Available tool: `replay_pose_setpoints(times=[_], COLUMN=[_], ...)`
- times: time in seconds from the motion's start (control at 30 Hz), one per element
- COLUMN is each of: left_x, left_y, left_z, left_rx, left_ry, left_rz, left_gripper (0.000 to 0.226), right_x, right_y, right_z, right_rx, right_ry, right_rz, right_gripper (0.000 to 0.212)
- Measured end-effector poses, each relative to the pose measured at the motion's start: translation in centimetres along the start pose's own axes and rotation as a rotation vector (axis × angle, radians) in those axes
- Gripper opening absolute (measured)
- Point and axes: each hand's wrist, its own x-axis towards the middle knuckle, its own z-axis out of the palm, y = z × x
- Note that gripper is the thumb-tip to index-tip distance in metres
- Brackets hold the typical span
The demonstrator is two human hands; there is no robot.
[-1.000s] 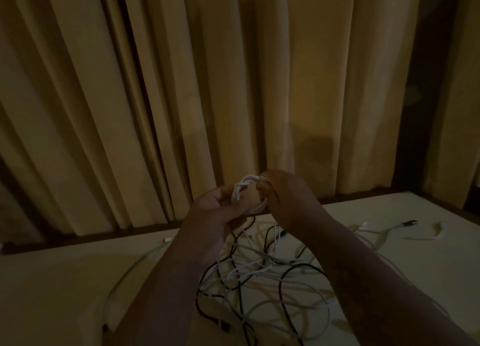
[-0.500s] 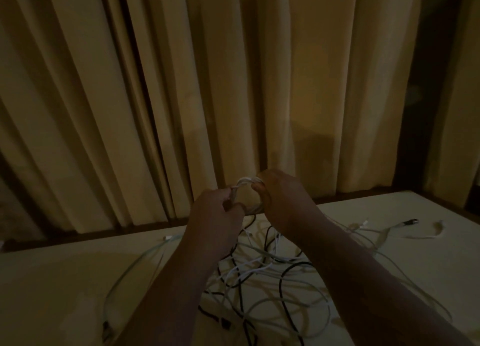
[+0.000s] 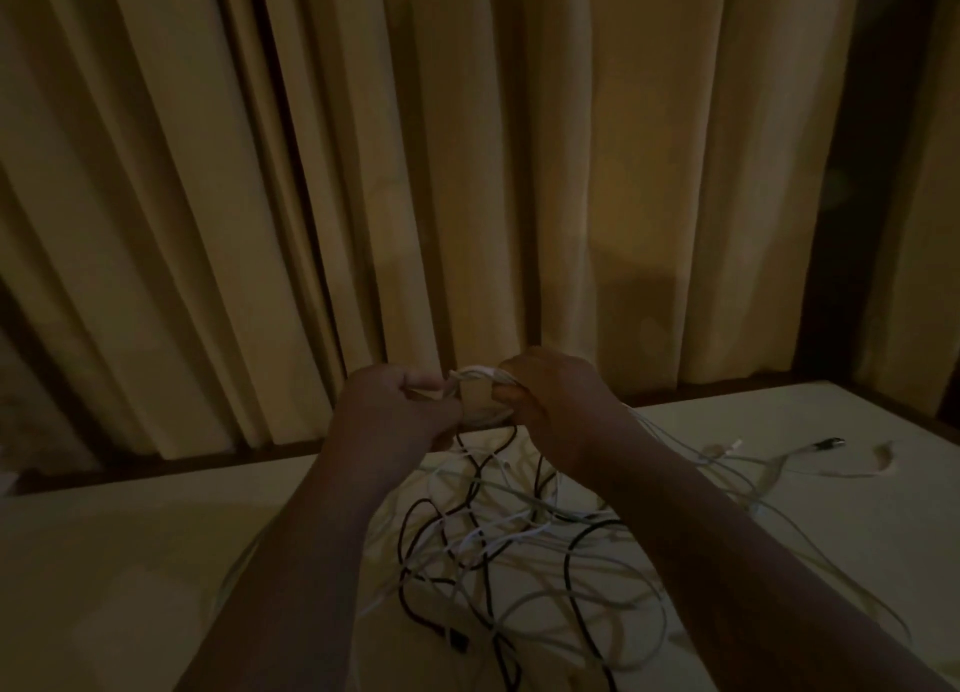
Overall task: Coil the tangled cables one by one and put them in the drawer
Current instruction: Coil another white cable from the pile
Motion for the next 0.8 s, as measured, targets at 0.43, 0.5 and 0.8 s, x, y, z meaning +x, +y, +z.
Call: replay_pose_setpoints(times=[0.43, 0.5, 0.8], left_x=[-0.4, -0.6, -0.4], left_y=[0.6, 0.7, 1.4], left_z=[-0.5, -0.3, -1.4], left_rx=[-0.026, 0.123, 0.129], left_ry=[-0.019, -0.004, -0.019], left_rz=[0.112, 0.232, 0.371], left_gripper=[0.015, 0.013, 0.024], right_x=[-0.2, -0.1, 0.1], right_y=[0.9, 0.8, -1.3], right_z=[0.4, 0.0, -1.7], right_rx=[0.082, 0.303, 1.269], right_ry=[0.213, 0.225, 0.134], right_rz=[0.026, 0.128, 0.336], right_gripper=[0.013, 0.016, 0.034])
